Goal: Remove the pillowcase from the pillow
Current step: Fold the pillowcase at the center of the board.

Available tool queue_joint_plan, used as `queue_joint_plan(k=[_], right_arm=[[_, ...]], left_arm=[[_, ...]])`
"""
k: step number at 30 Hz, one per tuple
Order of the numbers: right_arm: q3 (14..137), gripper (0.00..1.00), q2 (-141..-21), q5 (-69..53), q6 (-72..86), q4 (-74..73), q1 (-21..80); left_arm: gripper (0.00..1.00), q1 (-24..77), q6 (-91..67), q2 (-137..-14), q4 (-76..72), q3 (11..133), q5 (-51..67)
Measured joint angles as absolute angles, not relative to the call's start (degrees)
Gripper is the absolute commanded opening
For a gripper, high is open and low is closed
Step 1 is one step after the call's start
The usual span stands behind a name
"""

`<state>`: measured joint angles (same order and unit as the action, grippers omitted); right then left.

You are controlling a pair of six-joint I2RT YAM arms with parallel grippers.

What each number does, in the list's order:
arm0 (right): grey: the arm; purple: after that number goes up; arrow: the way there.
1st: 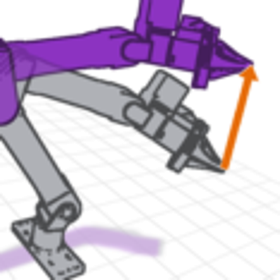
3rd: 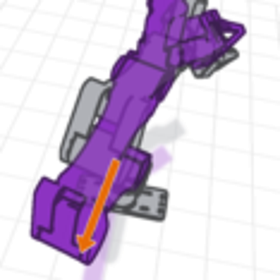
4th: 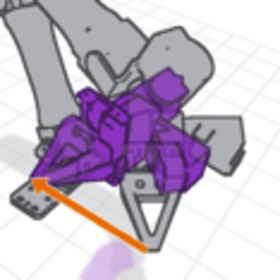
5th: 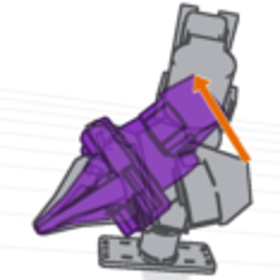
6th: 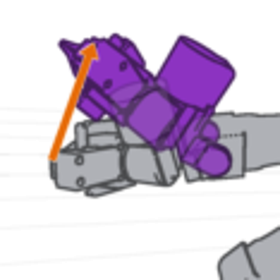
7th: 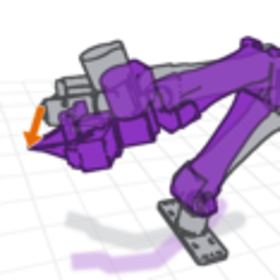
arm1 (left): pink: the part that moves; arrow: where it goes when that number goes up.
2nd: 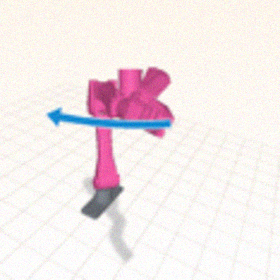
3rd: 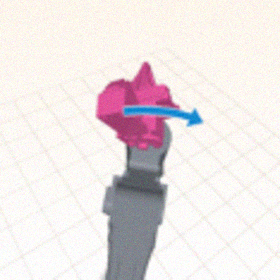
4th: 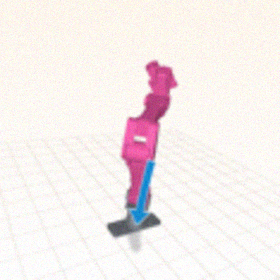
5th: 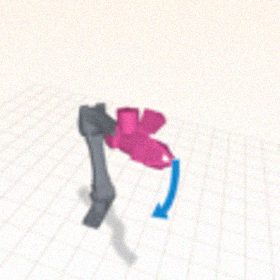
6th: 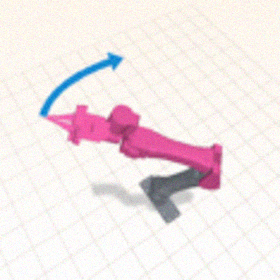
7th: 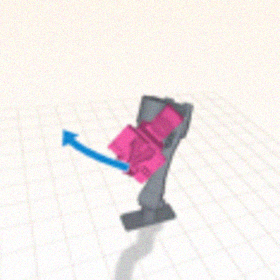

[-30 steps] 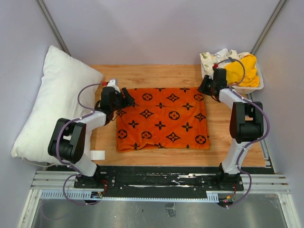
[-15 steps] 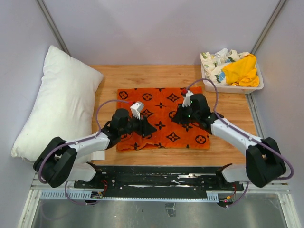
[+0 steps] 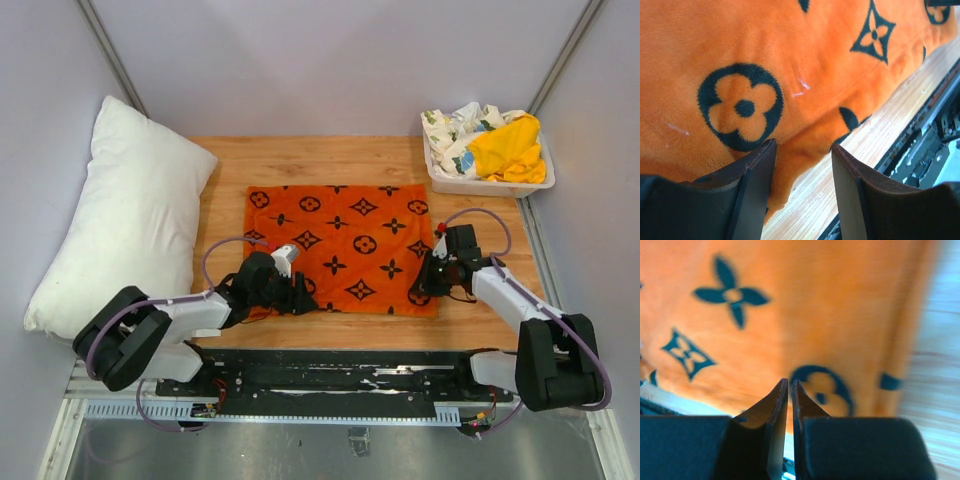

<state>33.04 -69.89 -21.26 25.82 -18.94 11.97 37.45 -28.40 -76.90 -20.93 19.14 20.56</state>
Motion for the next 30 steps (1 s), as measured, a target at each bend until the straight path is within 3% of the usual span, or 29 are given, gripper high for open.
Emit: queue_joint_plan(k=[4, 11, 15, 17, 30], right_arm=[[33.3, 0.09, -71.2, -18.1, 25.3, -21.6, 5.9], [36.2, 0.11, -74.0, -13.2, 24.8, -24.4, 5.0], [37.6, 0.29, -74.2, -10.1, 24.2, -25.7, 4.8], [38.6, 0.32, -73.7, -8.6, 23.9, -26.3, 4.8], [37.2, 0.29, -72.5, -12.1, 23.6, -24.7, 4.8]], left_arm=[[0.66, 37.5, -30.6, -72.8, -17.7, 18.2, 16.1], [0.76, 35.7, -33.7, -64.6, -5.6, 19.2, 8.8], [0.83, 32.5, -34.1, -61.5, 1.3, 20.6, 6.7], [0.84, 31.4, -34.3, -60.1, 4.1, 21.0, 5.7], [0.85, 30.1, -35.1, -63.1, 8.5, 25.1, 4.6]])
